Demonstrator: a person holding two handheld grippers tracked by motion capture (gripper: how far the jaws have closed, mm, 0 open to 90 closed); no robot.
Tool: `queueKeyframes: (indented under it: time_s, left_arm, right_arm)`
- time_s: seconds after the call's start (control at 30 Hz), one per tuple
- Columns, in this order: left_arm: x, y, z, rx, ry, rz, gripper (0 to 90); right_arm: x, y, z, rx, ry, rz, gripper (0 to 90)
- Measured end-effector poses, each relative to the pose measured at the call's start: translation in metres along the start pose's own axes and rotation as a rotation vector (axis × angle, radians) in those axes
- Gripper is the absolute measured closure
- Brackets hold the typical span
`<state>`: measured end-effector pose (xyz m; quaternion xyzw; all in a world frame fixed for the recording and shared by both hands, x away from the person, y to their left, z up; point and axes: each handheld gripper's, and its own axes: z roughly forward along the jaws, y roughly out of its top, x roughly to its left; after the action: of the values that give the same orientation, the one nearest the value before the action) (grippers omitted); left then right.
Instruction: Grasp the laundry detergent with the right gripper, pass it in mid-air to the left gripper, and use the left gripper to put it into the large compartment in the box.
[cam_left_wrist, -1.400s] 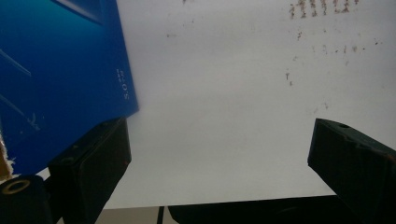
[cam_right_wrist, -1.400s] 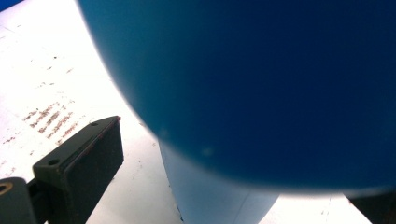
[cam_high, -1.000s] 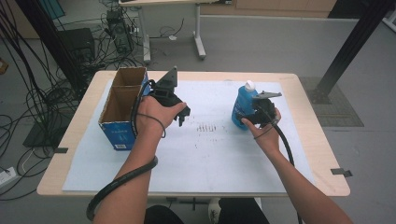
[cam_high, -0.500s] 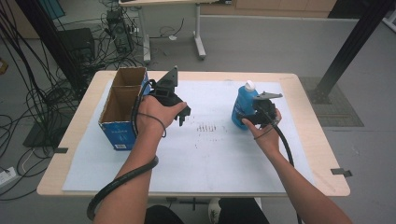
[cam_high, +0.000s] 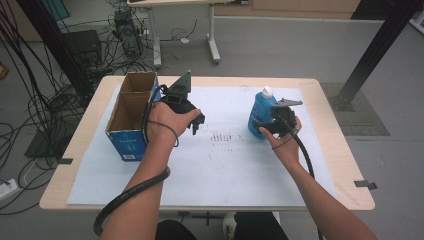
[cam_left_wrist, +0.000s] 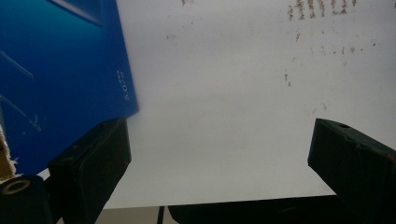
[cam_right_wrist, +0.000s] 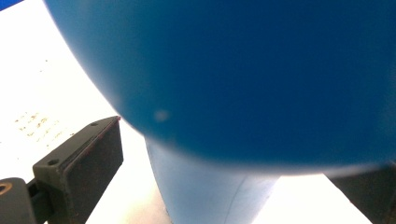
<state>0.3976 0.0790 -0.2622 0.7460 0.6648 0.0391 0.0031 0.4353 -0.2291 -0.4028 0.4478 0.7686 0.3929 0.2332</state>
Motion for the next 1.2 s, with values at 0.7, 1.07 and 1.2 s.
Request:
queueKeyframes:
  time_s: [0.7,1.07,1.2]
  left_arm:
    - [-0.0007,0.0006,-0.0013,-0.002,0.000,0.002,6.3]
    - [-0.0003,0.0011,-0.0005,0.000,-0.002,0.004,6.3]
    - [-0.0010,0.0013,-0.0009,-0.002,-0.001,0.004,6.3]
  right_arm:
    - [0.0001,0.0009,-0.0007,-0.015,0.002,-0.009,2.0]
    - [0.0006,0.0011,-0.0010,-0.015,0.000,-0.010,1.9]
    - [0.0005,0.0012,-0.0014,-0.016,-0.002,-0.012,1.9]
